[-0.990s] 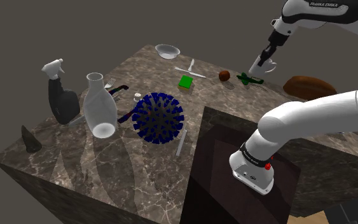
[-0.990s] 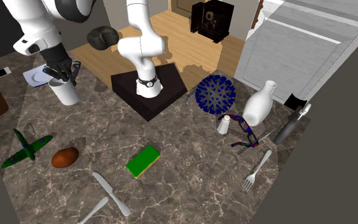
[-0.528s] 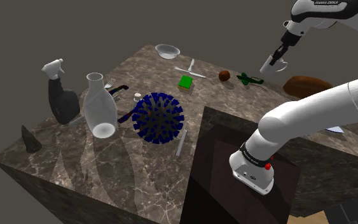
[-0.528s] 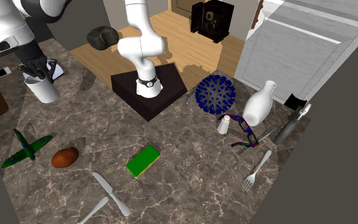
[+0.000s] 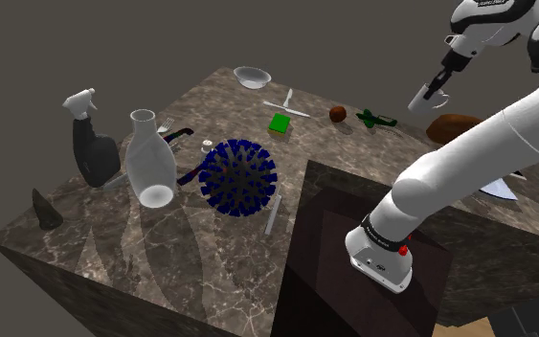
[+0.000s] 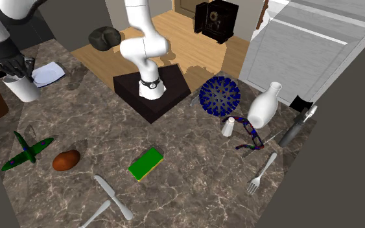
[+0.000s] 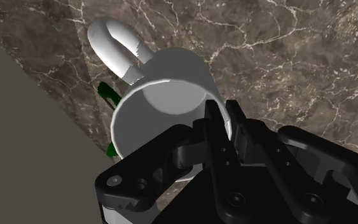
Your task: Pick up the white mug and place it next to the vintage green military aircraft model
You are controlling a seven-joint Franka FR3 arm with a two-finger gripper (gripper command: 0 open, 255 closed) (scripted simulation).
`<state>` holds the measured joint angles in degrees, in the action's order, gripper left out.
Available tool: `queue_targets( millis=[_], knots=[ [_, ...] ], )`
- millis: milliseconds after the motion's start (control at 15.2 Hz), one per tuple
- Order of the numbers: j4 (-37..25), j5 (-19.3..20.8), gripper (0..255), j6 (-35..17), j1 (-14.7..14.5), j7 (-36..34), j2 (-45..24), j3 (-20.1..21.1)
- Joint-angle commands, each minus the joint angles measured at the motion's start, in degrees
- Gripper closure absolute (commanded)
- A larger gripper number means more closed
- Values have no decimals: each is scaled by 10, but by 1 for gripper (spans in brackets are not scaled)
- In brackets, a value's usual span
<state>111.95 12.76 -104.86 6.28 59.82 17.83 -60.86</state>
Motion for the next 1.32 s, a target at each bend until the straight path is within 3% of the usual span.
queue_targets(
  millis=[0,66,132,198,264,330,528,594,1254],
  knots=[
    [-44,-47,255,-3,-34,62,-60,-76],
    [-64,-84,255,-2,-56,98,-99,-123],
    [-86,-152,255,1,-79,156,-167,-188],
    [-113,-263,255,19,-39,242,-274,-211],
    [-141,-333,255,42,13,295,-345,-207],
    [-166,-326,255,45,93,295,-342,-132],
    [-255,-394,255,87,225,347,-425,-71],
    [-314,-427,255,113,294,366,-468,-42],
    [-237,-436,255,40,273,381,-473,-37]
  ],
)
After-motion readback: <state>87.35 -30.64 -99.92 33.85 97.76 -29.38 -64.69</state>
